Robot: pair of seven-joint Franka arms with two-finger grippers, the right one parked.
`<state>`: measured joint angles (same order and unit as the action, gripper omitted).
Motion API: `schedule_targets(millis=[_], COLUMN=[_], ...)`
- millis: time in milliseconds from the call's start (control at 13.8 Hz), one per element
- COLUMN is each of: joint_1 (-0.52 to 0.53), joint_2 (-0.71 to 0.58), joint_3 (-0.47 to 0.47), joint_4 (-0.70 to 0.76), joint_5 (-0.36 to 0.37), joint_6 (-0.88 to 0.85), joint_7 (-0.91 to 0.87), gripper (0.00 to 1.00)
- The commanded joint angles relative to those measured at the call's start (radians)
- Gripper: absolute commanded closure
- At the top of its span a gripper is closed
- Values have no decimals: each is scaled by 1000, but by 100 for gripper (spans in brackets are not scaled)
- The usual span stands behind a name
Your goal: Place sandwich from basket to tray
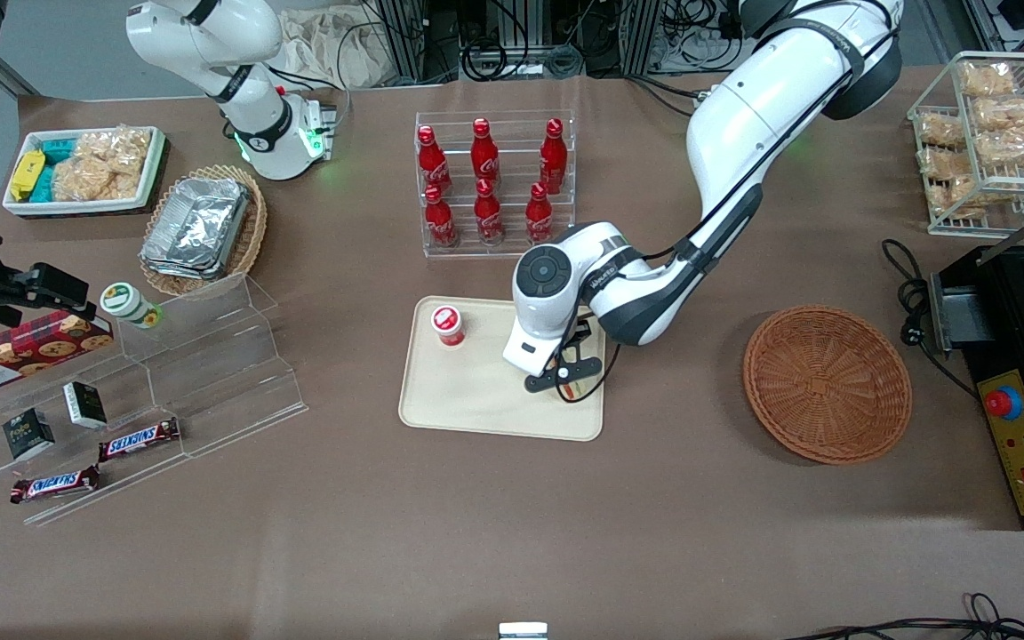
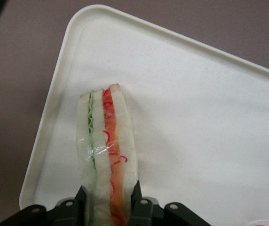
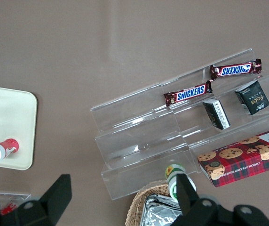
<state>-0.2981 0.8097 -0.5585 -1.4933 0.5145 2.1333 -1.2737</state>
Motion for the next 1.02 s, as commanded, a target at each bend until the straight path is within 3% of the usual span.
schedule_targets(millis=[0, 290, 581, 944], joint_1=[-6, 10, 103, 217], joint_2=[-9, -208, -410, -533], joint_3=[5, 2, 2, 0], joint_4=[15, 15, 8, 7], joint_5=[19, -4, -126, -243], joint_6=[-3, -142, -226, -234], joint_7=[-33, -150, -167, -132], gripper=[0, 0, 0, 0])
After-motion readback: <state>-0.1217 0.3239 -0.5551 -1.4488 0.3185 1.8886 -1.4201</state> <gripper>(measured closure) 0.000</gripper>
